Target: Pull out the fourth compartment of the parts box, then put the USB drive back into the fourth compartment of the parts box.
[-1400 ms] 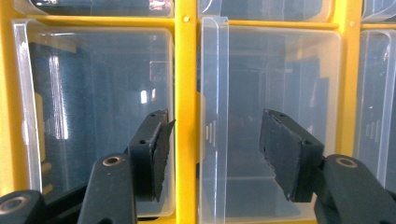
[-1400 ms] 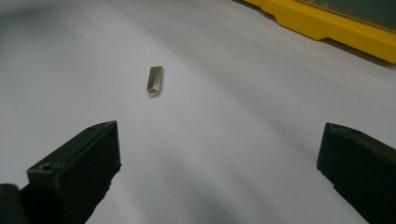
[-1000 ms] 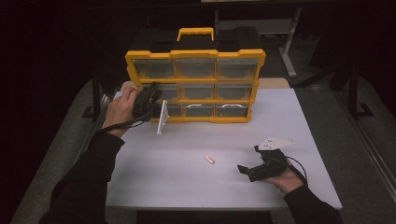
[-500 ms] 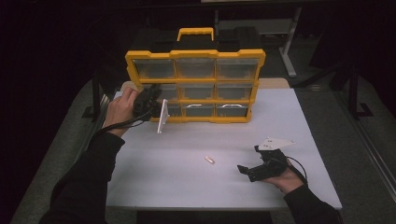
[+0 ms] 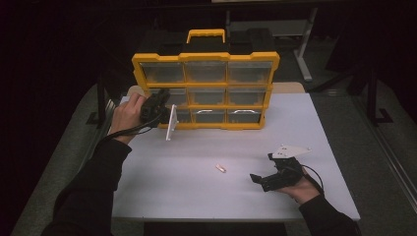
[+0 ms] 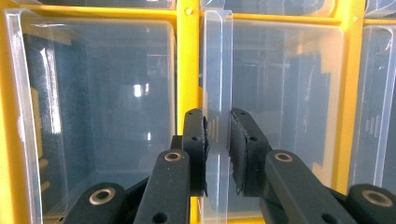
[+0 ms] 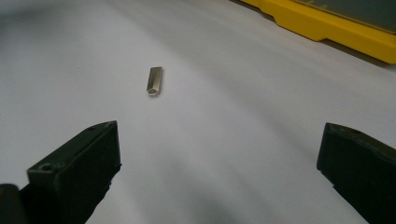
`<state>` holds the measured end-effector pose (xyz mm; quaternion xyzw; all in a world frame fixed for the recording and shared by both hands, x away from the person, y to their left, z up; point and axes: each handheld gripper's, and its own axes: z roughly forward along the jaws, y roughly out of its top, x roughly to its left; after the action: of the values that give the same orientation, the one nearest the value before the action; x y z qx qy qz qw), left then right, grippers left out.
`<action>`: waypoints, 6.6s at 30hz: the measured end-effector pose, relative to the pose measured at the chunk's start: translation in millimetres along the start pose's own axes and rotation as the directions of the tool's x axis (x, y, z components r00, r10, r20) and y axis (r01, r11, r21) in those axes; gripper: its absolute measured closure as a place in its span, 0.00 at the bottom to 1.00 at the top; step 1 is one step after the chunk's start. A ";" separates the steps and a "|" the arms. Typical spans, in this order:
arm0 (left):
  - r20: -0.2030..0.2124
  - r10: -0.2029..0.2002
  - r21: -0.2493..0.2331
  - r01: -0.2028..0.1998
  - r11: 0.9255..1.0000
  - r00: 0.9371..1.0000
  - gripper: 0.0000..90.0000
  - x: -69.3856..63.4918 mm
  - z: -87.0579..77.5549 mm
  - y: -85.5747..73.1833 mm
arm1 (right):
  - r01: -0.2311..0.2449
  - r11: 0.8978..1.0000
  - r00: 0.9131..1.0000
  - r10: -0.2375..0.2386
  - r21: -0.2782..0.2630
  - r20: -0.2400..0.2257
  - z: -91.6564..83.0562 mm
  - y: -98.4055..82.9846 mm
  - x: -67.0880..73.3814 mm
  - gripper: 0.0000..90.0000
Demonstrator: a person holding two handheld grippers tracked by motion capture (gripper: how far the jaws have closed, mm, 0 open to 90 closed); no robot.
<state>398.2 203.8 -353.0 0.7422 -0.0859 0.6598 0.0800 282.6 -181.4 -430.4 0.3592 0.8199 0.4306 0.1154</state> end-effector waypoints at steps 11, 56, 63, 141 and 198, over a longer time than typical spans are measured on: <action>-0.006 0.010 0.015 -0.009 1.000 1.000 0.87 0.1 -2.4 1.5 | 0.001 1.000 1.000 -0.001 -0.001 0.000 -0.2 0.0 -0.2 0.00; -0.033 0.011 0.003 -0.011 1.000 0.999 0.88 -7.1 -36.8 8.6 | -0.003 1.000 1.000 0.003 -0.001 0.004 -0.5 0.1 0.2 0.00; -0.038 0.009 -0.004 -0.009 1.000 0.999 0.88 -9.5 -42.1 9.1 | -0.003 1.000 1.000 0.003 -0.002 0.005 -0.4 0.1 0.0 0.00; -0.070 0.009 -0.029 -0.011 1.000 0.997 0.87 -26.3 -92.9 16.0 | -0.003 1.000 1.000 0.003 0.011 0.017 2.1 -0.9 -1.4 0.00; -0.039 -0.080 -0.022 0.079 0.997 0.996 0.18 -86.1 -110.9 25.9 | 0.004 1.000 1.000 -0.005 0.021 0.021 5.0 0.7 -0.2 0.00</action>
<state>275.2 206.3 -425.4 0.7308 -0.0614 0.6700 0.1153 285.6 -178.1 -432.9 0.3630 0.8238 0.4181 0.1214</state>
